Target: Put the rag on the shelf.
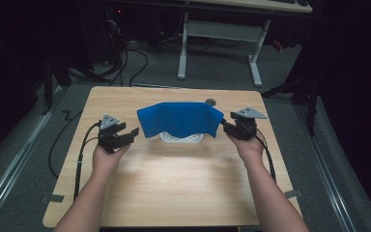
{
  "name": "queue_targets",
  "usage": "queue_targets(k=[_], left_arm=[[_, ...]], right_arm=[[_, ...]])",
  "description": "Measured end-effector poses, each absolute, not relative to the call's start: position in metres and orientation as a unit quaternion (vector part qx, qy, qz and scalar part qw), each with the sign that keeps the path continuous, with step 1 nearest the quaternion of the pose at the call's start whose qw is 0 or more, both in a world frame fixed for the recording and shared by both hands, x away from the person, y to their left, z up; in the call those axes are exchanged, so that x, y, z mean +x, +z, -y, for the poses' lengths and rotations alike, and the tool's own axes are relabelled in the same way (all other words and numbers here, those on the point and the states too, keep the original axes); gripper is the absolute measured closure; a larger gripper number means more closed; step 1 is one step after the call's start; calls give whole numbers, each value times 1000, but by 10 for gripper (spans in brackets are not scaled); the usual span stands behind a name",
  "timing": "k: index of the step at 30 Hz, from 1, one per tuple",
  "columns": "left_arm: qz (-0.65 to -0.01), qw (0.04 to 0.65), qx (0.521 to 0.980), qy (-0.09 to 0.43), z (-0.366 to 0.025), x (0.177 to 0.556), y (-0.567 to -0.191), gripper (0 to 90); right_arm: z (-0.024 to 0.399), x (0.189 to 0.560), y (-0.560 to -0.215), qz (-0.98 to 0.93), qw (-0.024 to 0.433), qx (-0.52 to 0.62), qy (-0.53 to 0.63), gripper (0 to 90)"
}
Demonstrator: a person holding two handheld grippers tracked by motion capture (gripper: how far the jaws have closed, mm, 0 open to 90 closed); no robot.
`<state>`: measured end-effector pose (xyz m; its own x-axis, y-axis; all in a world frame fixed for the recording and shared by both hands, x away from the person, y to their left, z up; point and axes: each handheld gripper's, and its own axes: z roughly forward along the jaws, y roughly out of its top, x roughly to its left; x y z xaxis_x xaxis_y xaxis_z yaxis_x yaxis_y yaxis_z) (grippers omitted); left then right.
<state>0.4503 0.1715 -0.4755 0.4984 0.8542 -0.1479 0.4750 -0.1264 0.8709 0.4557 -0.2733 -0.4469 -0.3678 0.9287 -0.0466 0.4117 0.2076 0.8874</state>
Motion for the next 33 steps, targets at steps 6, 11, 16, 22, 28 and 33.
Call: queue_targets(k=[6,11,16,22,28,33], left_arm=[[-453,476,727,201,-175,439,-477,378],[-449,475,731,197,-180,421,-482,377],[-449,477,733,184,-192,392,-492,374],[-449,481,735,165,-201,368,-500,372],[-444,460,754,154,-205,330,-514,370],[-446,451,763,128,-205,303,-524,370]], right_arm=[[277,446,-449,-709,309,467,429,485],[279,433,-449,-717,301,464,424,484],[279,409,-449,-718,312,447,433,481],[277,388,-452,-724,314,434,434,468],[271,349,-470,-737,297,434,424,460],[270,310,-500,-731,298,445,422,502]])
